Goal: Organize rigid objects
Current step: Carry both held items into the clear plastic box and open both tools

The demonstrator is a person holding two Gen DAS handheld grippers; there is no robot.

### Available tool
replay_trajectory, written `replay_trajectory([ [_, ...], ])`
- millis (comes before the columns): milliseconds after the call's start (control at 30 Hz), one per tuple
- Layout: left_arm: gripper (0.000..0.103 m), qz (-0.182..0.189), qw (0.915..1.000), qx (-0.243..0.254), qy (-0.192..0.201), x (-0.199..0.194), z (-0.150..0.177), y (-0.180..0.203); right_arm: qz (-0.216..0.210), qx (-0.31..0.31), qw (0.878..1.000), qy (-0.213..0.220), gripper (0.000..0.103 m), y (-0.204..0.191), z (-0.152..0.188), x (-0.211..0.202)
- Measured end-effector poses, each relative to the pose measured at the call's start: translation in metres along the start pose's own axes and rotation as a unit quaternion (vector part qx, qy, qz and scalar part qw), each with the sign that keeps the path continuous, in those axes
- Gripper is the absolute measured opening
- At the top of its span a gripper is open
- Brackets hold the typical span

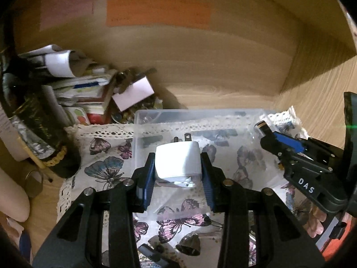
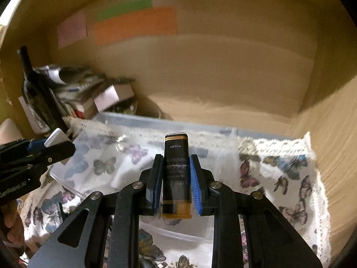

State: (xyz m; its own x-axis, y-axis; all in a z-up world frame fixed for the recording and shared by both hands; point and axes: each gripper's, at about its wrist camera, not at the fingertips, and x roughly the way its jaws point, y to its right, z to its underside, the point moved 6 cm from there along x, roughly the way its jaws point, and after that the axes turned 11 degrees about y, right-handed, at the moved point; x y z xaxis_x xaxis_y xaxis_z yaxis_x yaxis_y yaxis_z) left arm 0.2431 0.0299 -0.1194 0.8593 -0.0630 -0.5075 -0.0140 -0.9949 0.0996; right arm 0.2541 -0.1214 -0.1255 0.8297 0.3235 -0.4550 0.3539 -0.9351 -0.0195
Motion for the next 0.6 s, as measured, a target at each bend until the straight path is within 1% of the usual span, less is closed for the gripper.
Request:
replay_trajectory([
  [200,0.038,0.001,0.9995,0.014,-0.027,0.024,0.006,0.007,-0.002,0.007,0.999,-0.037,0.021,0.001,0.013,0.022],
  [367,0.038,0.002,0.9985,0.034,-0.044,0.037,0.013,0.014,-0.002,0.003,0.999,-0.051,0.021,0.001,0.018,0.028],
  [533,0.038,0.008,0.9973,0.041,-0.061,0.045,0.018,0.019,-0.006,0.003,0.998,-0.06,0.022,0.0,0.021,0.031],
  [600,0.038,0.006,0.9973,0.046,-0.057,0.044,0.017,0.021,-0.007,0.004,0.998,-0.06,0.021,0.0,0.021,0.031],
])
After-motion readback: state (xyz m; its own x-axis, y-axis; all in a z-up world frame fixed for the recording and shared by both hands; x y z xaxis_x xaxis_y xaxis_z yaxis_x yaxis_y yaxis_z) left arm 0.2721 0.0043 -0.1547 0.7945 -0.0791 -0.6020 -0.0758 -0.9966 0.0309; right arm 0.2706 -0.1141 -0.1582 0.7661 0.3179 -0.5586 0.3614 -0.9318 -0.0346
